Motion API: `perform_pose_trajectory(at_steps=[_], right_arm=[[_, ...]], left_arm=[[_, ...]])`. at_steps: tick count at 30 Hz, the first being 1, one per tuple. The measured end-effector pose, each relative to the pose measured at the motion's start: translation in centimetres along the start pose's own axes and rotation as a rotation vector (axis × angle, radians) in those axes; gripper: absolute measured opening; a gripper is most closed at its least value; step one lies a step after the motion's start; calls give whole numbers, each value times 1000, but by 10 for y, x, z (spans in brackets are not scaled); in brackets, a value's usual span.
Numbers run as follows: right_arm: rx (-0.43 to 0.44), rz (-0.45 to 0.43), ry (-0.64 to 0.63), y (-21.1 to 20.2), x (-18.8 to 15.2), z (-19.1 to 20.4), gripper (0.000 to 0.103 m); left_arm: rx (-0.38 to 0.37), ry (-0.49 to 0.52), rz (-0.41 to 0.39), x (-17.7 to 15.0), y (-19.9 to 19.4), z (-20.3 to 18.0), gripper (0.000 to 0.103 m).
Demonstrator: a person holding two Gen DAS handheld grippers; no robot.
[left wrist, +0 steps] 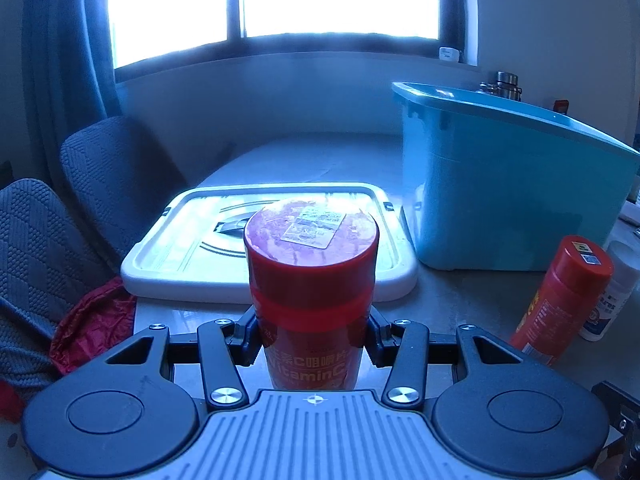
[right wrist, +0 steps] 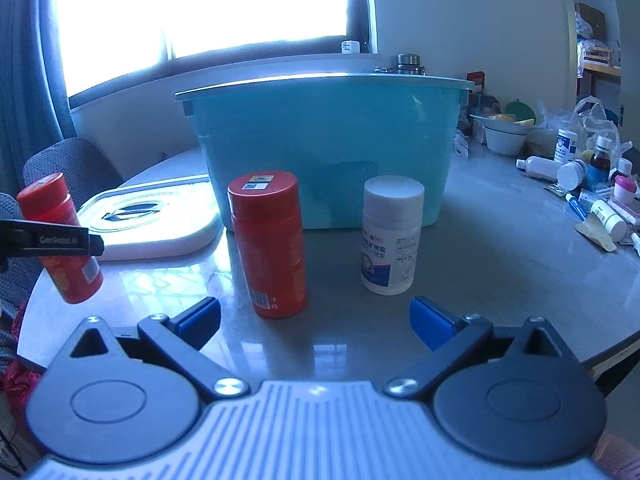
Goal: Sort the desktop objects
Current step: 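Lift both red bottles and carry them over the light-blue tub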
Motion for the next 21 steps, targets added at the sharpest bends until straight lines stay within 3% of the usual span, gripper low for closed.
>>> perform_pose_trajectory(at_steps=[21], right_arm=[[26,12,-1,35,11,8,101]], left_arm=[[28,-31,11,9,9,18,50]])
Point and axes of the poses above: each gripper's, at about its wrist camera, not at the fingertips, and y roughly the way its jaws point, z to its left, x to its top, the point moved 1 cm from there along y, roughly the way its jaws point
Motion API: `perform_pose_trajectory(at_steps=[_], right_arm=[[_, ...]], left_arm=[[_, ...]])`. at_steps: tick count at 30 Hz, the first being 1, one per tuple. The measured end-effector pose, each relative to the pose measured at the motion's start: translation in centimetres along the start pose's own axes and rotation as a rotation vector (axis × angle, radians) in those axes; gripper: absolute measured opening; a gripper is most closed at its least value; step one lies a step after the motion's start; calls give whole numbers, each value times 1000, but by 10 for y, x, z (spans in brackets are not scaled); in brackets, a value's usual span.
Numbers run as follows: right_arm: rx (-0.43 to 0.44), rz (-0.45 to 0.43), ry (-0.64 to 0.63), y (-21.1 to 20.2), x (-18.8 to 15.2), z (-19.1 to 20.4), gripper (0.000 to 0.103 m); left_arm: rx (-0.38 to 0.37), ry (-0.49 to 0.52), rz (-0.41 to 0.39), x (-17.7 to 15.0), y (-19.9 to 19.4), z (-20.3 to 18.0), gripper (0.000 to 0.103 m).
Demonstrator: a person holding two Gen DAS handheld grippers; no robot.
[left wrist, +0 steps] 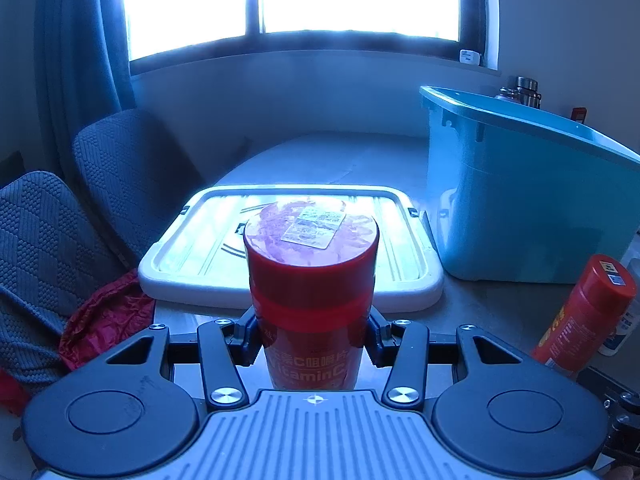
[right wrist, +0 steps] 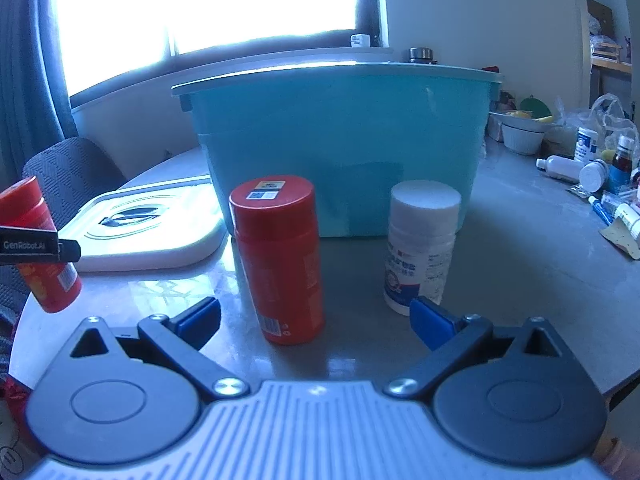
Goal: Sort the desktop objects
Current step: 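Lift both red bottles and carry them over the light-blue tub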
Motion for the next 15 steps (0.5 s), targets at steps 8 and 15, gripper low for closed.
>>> perform_pose_trajectory(at_steps=[8,15], right_arm=[[11,12,2,15,3,3,101],[23,15,3,27,8,6,101]], left_arm=[[8,-4,0,4,6,5,50],[17,-7,5,8,12,8,50]])
Point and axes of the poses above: each gripper's, at about its wrist camera, not at the fingertips, and y roughly the way its jaws point, z to its left, x to its top, the point moved 1 cm from there along y, roughly the way its jaws point
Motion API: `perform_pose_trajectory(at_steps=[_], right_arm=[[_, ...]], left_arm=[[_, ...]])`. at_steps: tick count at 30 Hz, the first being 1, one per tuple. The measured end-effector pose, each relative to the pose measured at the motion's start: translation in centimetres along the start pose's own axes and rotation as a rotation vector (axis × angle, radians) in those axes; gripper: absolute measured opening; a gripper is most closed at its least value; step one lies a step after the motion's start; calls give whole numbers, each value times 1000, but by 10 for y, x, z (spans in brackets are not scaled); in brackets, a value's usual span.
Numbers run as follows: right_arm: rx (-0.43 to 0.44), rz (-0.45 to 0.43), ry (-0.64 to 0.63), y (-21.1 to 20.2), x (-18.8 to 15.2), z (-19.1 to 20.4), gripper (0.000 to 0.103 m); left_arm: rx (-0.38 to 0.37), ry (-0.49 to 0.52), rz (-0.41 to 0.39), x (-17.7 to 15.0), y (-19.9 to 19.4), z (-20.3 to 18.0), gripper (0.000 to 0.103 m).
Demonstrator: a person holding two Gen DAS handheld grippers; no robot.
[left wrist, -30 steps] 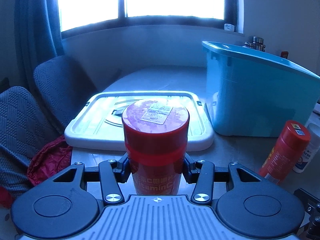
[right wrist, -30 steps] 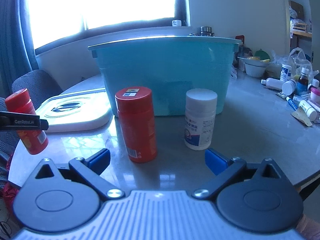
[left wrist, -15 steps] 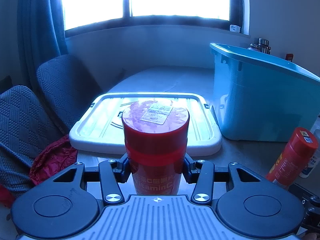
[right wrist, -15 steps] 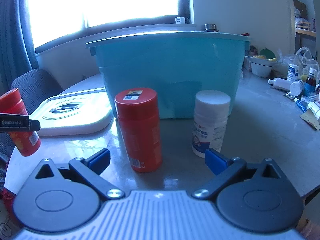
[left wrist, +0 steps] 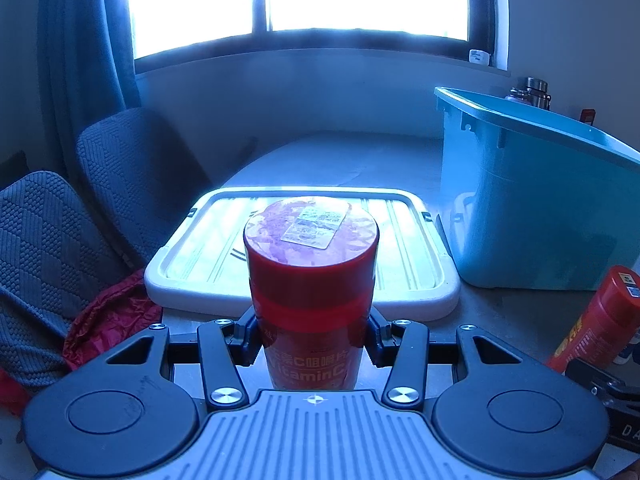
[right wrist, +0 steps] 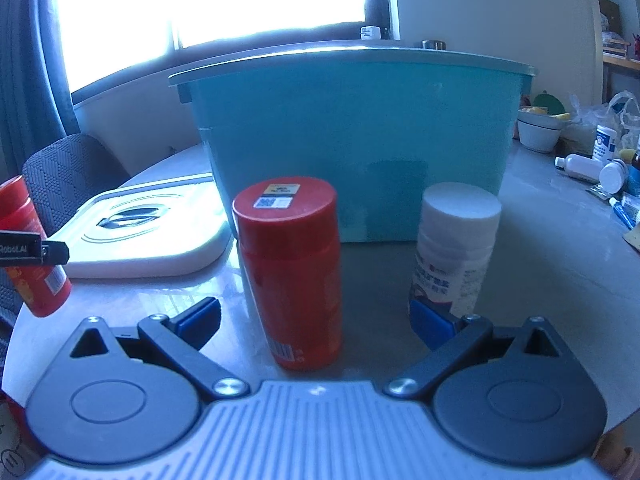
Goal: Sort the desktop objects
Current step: 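Lift both red bottles and carry them over the light-blue tub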
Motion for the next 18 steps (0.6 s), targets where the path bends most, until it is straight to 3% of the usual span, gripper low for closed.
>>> perform_pose_trajectory(at_steps=[18], right_arm=[[26,9,-11,31,10,7,101]], left_arm=[[12,-23,9,8,12,1,50]])
Point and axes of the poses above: each gripper's, at about its wrist camera, not at the fingertips, and y roughly the way its jaws point, z to its left, x to its top, the point moved 1 cm from there along y, roughly the way its jaws point
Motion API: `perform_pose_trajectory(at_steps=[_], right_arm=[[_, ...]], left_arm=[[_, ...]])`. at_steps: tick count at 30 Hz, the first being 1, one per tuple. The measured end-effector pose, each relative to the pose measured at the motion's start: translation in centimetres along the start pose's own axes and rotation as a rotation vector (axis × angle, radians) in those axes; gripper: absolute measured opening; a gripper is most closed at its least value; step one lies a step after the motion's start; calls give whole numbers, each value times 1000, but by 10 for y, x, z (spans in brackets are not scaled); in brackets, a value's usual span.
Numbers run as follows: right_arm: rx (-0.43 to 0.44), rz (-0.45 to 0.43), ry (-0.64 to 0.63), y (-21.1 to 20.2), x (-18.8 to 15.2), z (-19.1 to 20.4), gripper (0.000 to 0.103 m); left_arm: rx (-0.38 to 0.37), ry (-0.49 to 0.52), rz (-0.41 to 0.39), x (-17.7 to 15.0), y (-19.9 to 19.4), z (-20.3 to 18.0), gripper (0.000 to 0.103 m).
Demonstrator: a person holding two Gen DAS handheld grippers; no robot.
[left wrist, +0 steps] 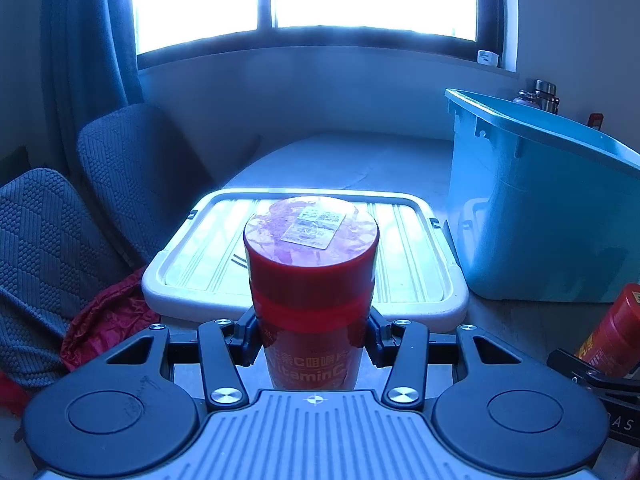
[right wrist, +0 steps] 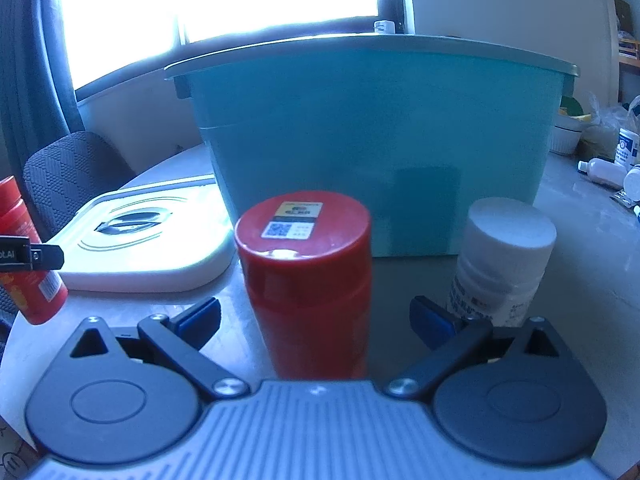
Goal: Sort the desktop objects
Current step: 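Lift both red bottles and carry them over the light-blue tub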
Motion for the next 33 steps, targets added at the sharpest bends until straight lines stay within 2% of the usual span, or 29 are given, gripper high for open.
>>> perform_pose_trajectory(at_steps=[1,3,4,8,15,24,33], right_arm=[[0,-1,1,1,0,0,101],[10,8,-24,1,-1,1,84],[15,12,-36,1,-1,1,51],[40,24,-47,-6,0,3,50],[57,-41,-76,-24,22,8,50],[73,-149,-74,-57,76,0,50],[6,-258,-67,-79,128,-21,50]], left_arm=[[1,-1,1,0,0,0,50],[1,1,1,0,0,-2,50],[0,3,1,0,0,-3,50],[-2,1,-6,2,-2,-4,50],[-12,20,-55,19,-14,-16,50],[-85,40,-164,70,-41,-44,50],[-173,77,-255,123,-61,-82,50]])
Point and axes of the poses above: each gripper's, at about its wrist camera, not at the fingertips, and y roughly the way its jaws point, z to its left, x to its top, the point moved 1 cm from there along y, roughly the way its jaws point
